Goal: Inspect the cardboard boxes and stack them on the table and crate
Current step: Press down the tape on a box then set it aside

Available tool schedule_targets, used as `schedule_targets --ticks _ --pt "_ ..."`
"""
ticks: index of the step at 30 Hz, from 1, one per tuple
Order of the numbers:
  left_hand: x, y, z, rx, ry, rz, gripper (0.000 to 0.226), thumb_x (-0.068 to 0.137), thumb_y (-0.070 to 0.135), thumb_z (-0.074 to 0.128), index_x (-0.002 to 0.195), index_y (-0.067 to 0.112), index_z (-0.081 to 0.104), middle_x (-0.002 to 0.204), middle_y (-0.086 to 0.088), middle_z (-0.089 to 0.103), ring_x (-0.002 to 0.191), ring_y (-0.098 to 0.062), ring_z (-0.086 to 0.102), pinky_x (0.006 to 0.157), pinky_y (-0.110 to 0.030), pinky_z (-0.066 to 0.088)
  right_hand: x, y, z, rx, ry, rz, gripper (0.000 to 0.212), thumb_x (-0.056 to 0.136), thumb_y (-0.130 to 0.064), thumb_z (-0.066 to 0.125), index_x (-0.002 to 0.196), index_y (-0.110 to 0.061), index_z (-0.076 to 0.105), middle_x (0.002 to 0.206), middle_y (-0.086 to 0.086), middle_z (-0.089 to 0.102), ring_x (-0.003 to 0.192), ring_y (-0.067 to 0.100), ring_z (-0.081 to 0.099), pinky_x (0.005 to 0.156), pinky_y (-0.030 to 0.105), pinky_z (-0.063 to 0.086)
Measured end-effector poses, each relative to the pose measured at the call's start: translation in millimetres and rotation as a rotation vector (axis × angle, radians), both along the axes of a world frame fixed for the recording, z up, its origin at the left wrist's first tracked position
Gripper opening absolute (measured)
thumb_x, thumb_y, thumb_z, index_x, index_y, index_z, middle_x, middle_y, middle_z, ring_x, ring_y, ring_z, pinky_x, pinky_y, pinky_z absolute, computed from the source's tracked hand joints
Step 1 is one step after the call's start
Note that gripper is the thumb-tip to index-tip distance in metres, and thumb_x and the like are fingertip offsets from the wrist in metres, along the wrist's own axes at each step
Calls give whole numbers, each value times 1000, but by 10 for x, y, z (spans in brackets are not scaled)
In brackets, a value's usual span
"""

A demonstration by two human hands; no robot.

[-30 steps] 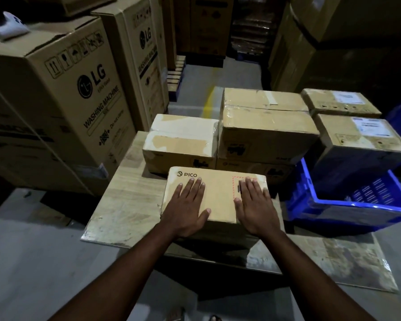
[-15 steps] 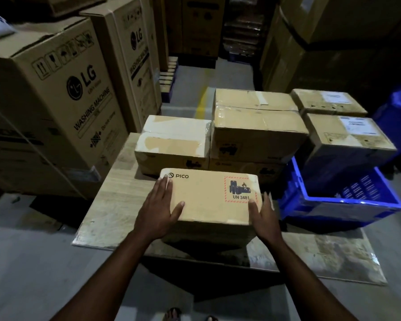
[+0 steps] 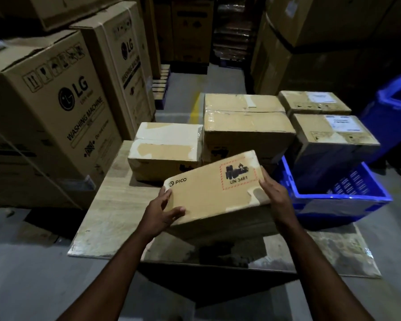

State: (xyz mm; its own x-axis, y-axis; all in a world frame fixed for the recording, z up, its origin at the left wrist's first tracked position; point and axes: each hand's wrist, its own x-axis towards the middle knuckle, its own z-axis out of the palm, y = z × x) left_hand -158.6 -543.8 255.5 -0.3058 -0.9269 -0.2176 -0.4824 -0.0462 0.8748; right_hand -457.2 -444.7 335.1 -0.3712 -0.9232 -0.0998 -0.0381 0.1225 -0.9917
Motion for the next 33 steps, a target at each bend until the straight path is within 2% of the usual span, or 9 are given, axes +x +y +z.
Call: schedule_targets --ticks 3,7,12,15,17,20,24,28,33 --pt "-144 67 -35 77 -50 -3 94 81 55 71 154 14 28 162 0 19 143 -20 31 110 -31 34 76 -59 192 -7 246 77 73 82 -77 49 142 -37 51 148 0 51 137 20 47 112 52 39" --pt "-191 89 29 111 -113 -51 93 76 86 44 147 26 40 147 2 46 129 -20 49 102 -36 43 373 -132 322 -14 513 112 45 103 -42 40 147 -30 44 157 -1 36 147 16 28 121 40 24" --pt "-393 95 592 60 120 -65 80 83 79 40 146 30 43 142 8 51 130 -16 48 110 -41 39 795 -260 282 -49 720 292 59 97 -41 29 151 -20 38 159 2 31 149 14 23 121 32 19" --pt "-522 57 946 -2 312 -58 72 92 68 40 153 32 27 147 12 42 126 -6 49 107 -33 40 935 -351 176 -65 848 389 56 101 -32 34 153 -11 34 161 5 27 150 16 20 121 30 18" --pt "-508 15 1083 -96 199 -7 71 99 51 43 157 25 11 158 5 25 136 -11 36 110 -31 32 887 -399 77 -25 917 405 52 104 -27 39 153 -11 32 162 6 25 150 17 19 121 29 15" --pt "-371 -113 1046 -293 -144 -40 73 101 35 50 157 21 6 165 -1 -4 151 -20 7 121 -43 17 704 -435 -50 66 1023 392 54 105 -31 38 154 -9 30 162 9 23 151 19 17 121 30 13" --pt "-177 -127 848 -545 -689 -185 61 102 43 35 155 18 18 165 -6 1 152 -24 -5 122 -48 9 560 -463 -152 118 1132 379 61 101 -42 27 153 -11 29 162 11 23 151 21 16 123 37 14" --pt "48 -102 735 -634 -832 -375 82 89 60 4 157 15 11 165 -2 5 152 -18 -1 122 -46 3 738 -443 -193 82 1173 395 59 104 -39 25 157 -12 21 165 6 15 152 17 7 124 35 4" --pt "249 -109 602 -594 -872 -371 84 87 59 -6 158 14 3 165 -2 -2 151 -16 -6 123 -42 1 1006 -510 -218 101 1292 396 60 105 -38 19 157 -10 13 166 7 8 153 19 1 124 37 0"
